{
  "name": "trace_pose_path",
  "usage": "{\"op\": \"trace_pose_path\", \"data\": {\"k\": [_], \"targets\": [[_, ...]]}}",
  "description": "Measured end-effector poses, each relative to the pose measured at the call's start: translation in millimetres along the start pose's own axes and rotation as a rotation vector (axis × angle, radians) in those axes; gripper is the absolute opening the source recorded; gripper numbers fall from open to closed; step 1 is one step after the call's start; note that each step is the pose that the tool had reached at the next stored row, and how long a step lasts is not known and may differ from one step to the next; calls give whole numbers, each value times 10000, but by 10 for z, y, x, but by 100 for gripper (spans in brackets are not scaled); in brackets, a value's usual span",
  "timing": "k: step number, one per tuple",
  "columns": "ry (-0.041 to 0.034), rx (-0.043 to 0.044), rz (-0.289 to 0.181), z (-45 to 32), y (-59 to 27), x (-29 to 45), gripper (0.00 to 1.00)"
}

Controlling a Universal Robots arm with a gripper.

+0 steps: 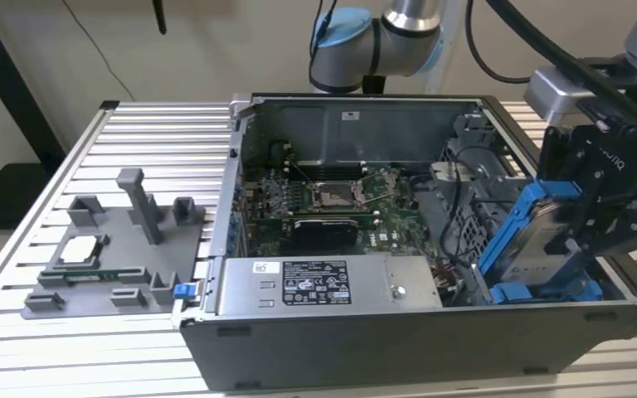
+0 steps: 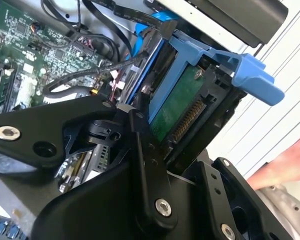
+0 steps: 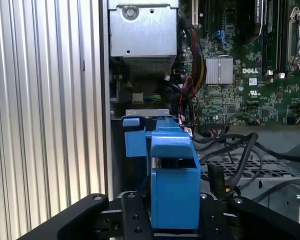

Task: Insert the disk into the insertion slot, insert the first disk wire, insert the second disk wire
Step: 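Insert the disk into the insertion slot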

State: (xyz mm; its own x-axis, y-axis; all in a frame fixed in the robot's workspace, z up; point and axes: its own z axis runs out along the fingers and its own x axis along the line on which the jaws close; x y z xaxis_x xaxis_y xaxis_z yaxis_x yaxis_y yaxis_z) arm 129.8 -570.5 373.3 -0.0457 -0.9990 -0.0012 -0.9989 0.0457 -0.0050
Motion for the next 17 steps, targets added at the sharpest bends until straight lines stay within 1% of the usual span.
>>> {"op": "trace_pose_path", "data": {"k": [5, 11, 12, 14, 17], "targets": [[-1, 0, 0, 82, 1, 0, 0], [-3, 0, 0, 88, 2, 0, 0], [-2, 0, 0, 88, 2, 0, 100], [-6, -1, 0, 77, 2, 0, 100], [-3, -8, 1, 1, 2, 0, 100]]}}
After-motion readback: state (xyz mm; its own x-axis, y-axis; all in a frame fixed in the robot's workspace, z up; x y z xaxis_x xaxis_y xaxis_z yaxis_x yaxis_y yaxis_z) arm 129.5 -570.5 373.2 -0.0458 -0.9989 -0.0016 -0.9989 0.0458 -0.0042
